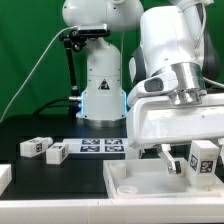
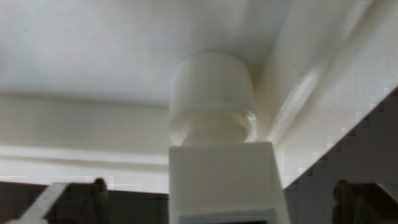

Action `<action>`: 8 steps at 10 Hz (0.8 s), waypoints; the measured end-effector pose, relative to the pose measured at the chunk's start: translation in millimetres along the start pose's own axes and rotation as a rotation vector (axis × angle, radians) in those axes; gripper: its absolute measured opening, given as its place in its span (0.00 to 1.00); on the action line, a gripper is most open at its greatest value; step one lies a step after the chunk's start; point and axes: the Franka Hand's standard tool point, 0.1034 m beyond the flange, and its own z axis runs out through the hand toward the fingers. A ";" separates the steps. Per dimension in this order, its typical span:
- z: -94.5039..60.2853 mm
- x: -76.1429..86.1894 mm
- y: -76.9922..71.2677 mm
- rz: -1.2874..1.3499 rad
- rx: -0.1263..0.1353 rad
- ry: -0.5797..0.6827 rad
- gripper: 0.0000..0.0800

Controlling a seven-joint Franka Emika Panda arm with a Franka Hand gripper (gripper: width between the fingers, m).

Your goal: Assemble one leg

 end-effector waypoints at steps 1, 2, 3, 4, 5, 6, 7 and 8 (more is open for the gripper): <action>0.0 0.0 0.0 0.000 0.000 0.000 0.81; 0.0 0.0 0.0 0.000 0.000 0.000 0.81; 0.0 0.0 0.0 0.000 0.000 0.000 0.81; 0.0 0.0 0.0 0.000 0.000 0.000 0.81; -1.0 0.9 0.2 -0.002 0.002 -0.012 0.81; -8.7 9.2 1.8 -0.008 0.002 -0.023 0.81; -15.6 17.0 3.8 -0.011 0.001 -0.025 0.81; -20.0 21.3 8.2 -0.008 0.002 -0.047 0.81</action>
Offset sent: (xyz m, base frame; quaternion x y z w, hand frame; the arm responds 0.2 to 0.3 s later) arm 0.0000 0.0000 0.0000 0.0000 0.0000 0.0000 1.0000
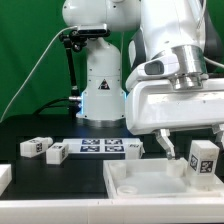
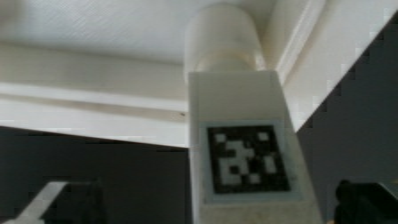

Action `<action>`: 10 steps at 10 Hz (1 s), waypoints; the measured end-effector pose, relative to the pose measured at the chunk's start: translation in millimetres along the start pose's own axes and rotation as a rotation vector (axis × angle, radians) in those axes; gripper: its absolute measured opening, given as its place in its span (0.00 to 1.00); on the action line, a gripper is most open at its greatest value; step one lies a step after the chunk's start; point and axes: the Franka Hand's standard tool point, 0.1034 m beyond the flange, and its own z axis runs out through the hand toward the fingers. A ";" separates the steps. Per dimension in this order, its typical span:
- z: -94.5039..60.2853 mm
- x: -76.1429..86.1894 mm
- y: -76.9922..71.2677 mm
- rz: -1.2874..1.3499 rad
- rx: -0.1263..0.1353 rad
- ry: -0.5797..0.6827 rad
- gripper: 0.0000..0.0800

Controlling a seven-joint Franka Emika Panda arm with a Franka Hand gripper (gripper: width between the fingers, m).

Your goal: Assemble one leg

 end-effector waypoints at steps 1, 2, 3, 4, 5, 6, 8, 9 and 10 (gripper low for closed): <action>-3.3 5.5 0.8 0.000 0.001 -0.004 0.81; -2.8 4.9 0.1 0.000 0.002 -0.006 0.81; -1.2 1.4 -1.8 -0.001 0.010 -0.044 0.81; -0.9 2.0 -1.7 -0.001 0.011 -0.052 0.81; 3.1 -3.6 -3.0 0.000 0.026 -0.139 0.81; 4.7 -2.0 -3.6 0.003 0.044 -0.240 0.81; 4.6 1.8 -4.2 0.003 0.073 -0.396 0.81; 4.8 5.7 -4.2 0.004 0.082 -0.440 0.81; 3.3 2.4 -6.4 0.002 0.099 -0.526 0.81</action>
Offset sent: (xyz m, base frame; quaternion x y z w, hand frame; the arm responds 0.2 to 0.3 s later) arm 0.0000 0.0000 0.0000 0.0000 0.0000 0.0000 1.0000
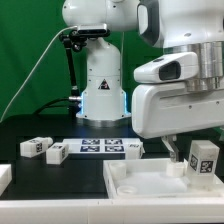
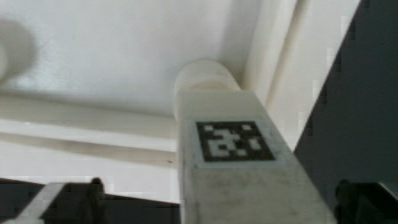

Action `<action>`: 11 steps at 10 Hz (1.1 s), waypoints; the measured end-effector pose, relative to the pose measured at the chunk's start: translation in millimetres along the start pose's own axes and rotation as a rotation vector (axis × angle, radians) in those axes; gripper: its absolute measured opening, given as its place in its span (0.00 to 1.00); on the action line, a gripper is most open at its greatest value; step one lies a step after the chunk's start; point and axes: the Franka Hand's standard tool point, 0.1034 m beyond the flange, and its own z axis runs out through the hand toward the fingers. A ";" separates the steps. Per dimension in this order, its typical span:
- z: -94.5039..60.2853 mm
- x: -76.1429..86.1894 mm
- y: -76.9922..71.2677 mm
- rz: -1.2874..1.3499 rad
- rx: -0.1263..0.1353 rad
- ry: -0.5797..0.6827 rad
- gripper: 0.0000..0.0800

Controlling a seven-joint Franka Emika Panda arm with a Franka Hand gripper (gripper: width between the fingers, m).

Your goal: Assemble one leg

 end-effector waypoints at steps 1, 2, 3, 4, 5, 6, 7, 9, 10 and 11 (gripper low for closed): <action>-0.7 5.1 0.2 0.000 0.004 -0.010 0.81; 0.6 8.6 1.2 0.000 -0.004 0.033 0.81; 2.1 6.4 1.0 0.001 -0.004 0.028 0.81; 1.9 6.7 1.1 0.001 -0.004 0.029 0.66; 2.1 6.7 1.2 0.001 -0.004 0.029 0.66; 2.2 6.6 1.2 0.001 -0.004 0.029 0.43; 2.2 6.7 1.3 0.001 -0.004 0.029 0.36; 2.2 6.7 1.4 0.024 -0.003 0.030 0.36; 2.3 6.7 1.5 0.026 -0.003 0.030 0.36; 2.5 7.1 2.3 0.156 0.014 0.040 0.36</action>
Offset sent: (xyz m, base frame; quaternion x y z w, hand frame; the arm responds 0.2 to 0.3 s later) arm 0.0000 0.0000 0.0000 0.0000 0.0000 0.0000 1.0000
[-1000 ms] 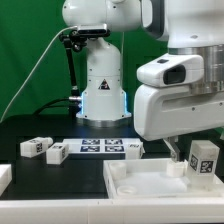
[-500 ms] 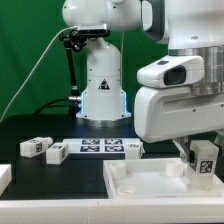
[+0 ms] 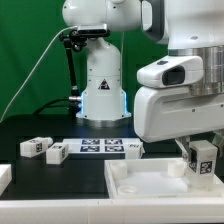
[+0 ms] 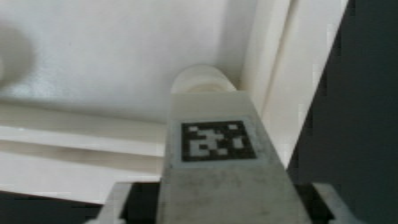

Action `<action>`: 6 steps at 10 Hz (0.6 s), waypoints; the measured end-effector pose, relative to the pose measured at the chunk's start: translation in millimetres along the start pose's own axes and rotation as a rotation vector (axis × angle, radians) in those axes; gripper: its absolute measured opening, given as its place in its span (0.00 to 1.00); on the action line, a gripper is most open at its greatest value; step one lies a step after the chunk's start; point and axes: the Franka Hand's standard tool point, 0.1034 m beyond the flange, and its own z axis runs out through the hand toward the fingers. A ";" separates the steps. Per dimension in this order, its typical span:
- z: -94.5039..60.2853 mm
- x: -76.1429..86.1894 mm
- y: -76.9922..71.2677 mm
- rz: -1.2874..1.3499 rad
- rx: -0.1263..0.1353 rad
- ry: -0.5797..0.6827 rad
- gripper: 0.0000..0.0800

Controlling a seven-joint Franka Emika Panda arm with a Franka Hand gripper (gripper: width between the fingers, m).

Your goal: Assemble one leg

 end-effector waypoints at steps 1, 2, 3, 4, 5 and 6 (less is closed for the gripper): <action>-0.3 -0.6 1.3 0.137 0.004 0.023 0.36; -0.3 -1.9 1.8 0.266 -0.001 0.049 0.36; -0.3 -2.3 2.6 0.351 -0.006 0.069 0.36; -0.6 -1.6 3.9 0.450 0.000 0.085 0.36; -0.9 -0.9 5.2 0.562 0.010 0.093 0.36; -1.3 0.0 6.2 0.653 0.023 0.098 0.36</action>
Offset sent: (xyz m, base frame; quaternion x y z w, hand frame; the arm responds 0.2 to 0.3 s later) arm -0.0124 0.0030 -0.0142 0.0011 0.0254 0.2058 0.9783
